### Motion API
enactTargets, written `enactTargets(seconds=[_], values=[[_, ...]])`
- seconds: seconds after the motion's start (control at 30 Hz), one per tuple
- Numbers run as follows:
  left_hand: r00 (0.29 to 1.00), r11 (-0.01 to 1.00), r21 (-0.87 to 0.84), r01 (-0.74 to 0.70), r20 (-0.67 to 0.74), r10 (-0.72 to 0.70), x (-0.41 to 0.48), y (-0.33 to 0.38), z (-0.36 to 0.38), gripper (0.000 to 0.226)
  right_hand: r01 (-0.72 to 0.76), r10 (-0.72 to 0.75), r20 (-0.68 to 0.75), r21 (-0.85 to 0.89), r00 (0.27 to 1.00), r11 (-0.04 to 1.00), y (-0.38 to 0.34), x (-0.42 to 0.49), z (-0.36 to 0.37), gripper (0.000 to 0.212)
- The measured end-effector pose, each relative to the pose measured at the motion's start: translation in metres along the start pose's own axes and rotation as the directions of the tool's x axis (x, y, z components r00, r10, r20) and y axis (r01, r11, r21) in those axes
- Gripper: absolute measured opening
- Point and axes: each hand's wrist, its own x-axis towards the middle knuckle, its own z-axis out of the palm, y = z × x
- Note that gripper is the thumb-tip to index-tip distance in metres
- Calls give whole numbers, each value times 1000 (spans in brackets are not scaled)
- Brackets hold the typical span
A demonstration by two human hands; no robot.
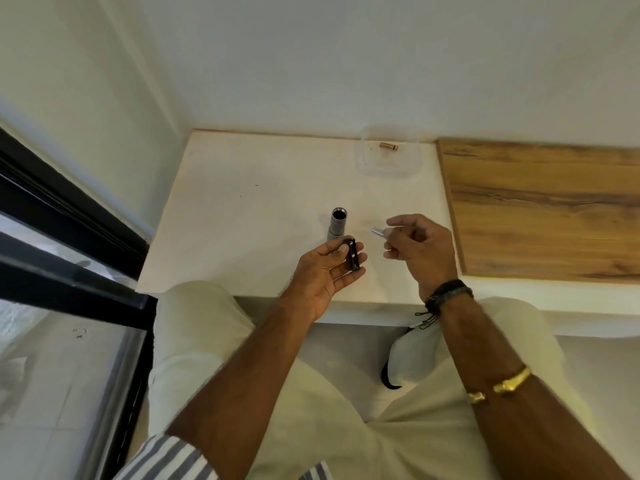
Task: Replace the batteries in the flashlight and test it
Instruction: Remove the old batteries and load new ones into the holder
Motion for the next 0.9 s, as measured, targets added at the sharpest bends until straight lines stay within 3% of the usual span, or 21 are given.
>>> enactTargets(seconds=[0.13,0.27,0.4,0.53,0.9], values=[[1000,998,50,-28,-8,28,-7,-3,0,23,-4,3,106,12,994,1000,1,-23,2,16],[998,994,98,-57,-20,59,-11,-4,0,23,55,-37,156,-108,987,993,-1,-32,3,25],[997,990,124,-71,0,71,-14,-5,2,23,219,-191,120,-284,974,934,-3,-37,6,21],[997,990,123,-73,-20,76,-14,-7,2,20,271,-254,97,-390,962,880,-2,-39,8,18],[992,972,203,-122,-6,126,-17,-9,6,26,262,-232,125,-361,965,895,1,-40,12,14]])
